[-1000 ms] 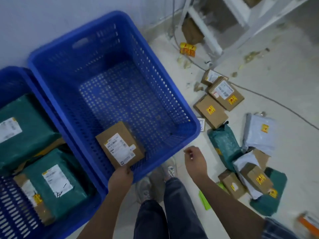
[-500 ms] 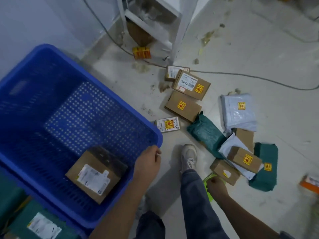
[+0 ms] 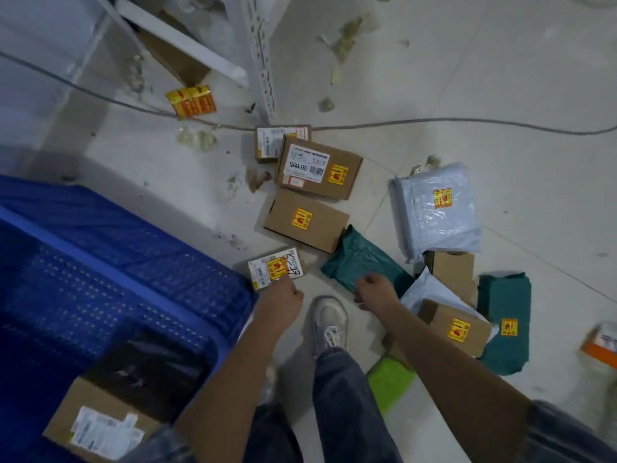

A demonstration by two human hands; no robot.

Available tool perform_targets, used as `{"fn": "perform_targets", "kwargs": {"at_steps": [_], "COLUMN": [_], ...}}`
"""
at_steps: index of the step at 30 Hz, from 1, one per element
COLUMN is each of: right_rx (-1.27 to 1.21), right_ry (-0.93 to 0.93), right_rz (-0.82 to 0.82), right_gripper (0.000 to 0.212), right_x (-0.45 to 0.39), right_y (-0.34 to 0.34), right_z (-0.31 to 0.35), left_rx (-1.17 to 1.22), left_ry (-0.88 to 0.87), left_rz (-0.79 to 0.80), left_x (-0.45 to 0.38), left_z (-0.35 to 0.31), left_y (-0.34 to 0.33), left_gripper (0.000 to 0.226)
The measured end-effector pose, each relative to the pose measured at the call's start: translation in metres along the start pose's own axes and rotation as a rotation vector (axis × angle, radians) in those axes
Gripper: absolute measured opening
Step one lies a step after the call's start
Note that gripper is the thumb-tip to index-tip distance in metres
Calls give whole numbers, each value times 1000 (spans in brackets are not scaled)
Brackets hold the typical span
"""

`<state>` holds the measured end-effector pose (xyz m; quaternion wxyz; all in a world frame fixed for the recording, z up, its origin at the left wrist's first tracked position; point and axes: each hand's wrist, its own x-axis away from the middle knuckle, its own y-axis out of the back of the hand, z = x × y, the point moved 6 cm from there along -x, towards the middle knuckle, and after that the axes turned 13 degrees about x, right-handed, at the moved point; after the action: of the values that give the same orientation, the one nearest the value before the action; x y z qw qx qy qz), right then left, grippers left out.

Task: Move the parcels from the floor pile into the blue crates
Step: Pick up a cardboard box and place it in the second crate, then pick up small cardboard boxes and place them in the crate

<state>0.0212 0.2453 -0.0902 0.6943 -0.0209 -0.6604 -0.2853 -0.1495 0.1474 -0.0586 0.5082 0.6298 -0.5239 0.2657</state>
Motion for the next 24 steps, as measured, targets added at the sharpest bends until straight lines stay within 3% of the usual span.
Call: {"fn": "perform_targets", "kwargs": {"at_steps": [7,12,20,24], "right_rx": [-221,-127,-18,-67], "right_ry": [-28,41,-35,-50], "right_rz": [113,46,-25,-9], "right_gripper": [10,43,54,58], "right_x": [-92,-147,-185,-175], "right_y": [-15,-37,-50,-52], "right_z": [46,65,56,54], "left_rx": [36,106,393,487], "left_ry": [24,108,149,197], "left_rz": [-76,-132,-85,-168], "left_x": [-119,-188,-233,-226], "left_z": [-2,17,33,35], "left_y": [26,41,23,21], "left_gripper": [47,62,62,58]}}
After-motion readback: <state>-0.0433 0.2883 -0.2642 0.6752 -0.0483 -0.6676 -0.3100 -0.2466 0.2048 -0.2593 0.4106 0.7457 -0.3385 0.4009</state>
